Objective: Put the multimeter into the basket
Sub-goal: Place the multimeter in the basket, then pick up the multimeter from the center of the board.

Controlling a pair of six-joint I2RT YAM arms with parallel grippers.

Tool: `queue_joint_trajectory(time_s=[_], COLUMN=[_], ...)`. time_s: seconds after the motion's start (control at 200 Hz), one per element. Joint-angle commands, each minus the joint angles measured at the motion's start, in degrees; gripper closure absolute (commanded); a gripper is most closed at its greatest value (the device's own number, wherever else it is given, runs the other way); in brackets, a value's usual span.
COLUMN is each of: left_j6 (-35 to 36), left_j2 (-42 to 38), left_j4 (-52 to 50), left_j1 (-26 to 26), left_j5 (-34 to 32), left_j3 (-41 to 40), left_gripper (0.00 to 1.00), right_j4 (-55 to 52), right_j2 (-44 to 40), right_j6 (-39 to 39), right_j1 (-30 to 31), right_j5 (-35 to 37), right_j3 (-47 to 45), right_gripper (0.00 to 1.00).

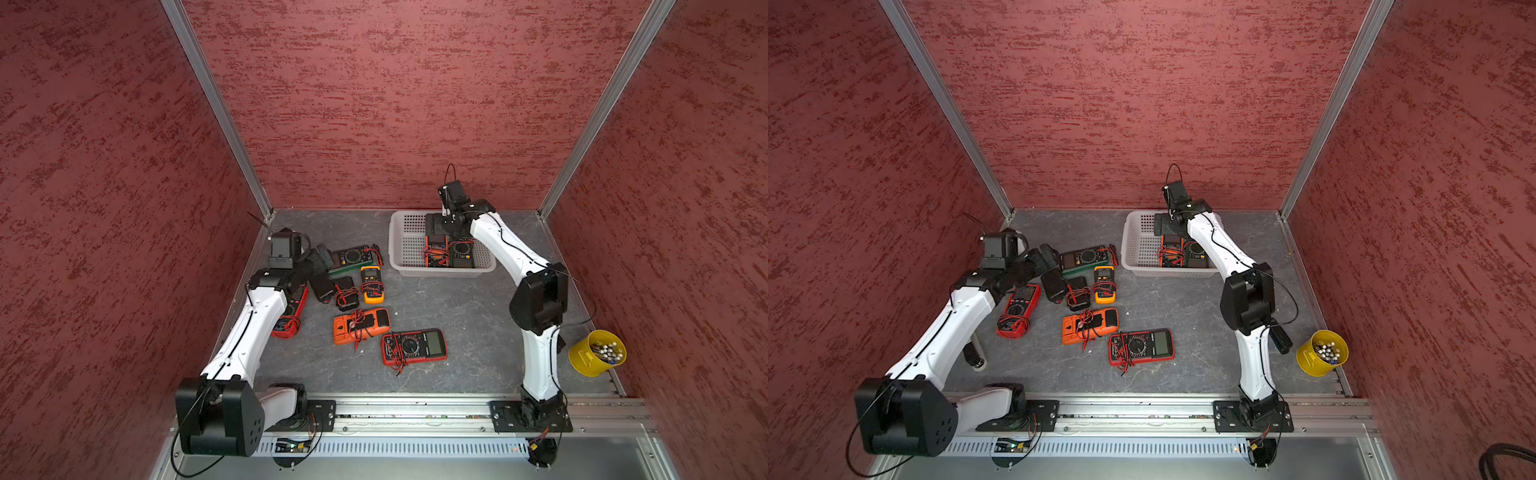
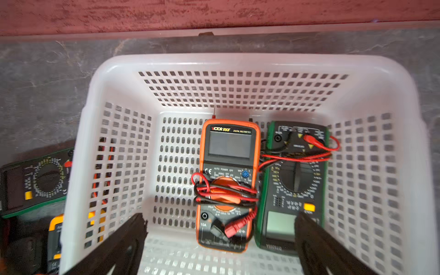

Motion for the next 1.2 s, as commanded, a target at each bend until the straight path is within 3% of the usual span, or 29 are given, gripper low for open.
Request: queue_joint_trajectory(time_s=[0.0, 0.436, 0.681, 1.197], left_j6=[-0.8, -2.6, -0.5, 1.3], left_j2=[3.3, 18.2, 26.2, 36.2], left_j4=[-6.9, -6.2, -6.0, -4.5], left_j1=[-3.9, -18.7, -22.2, -22.8], left_j5=[-1.8, -4.8, -7.0, -8.8], left_j3=[3.8, 9.3, 13.1, 16.5], left_gripper=[0.00, 0.00, 0.00, 0.00], right_j4=[3.6, 5.5, 8.7, 8.9], right_j2=[-5.0, -19.3, -23.3, -24.4], right_j6=[4.3, 8.9, 6.9, 5.8], right_j1=[-0.1, -0.2, -0.2, -0.2], right_j5=[4.1, 15.6, 16.2, 15.7], right_j3=[-5.1, -18.9, -23.2, -23.9], right_gripper=[0.01, 0.01, 0.01, 0.01])
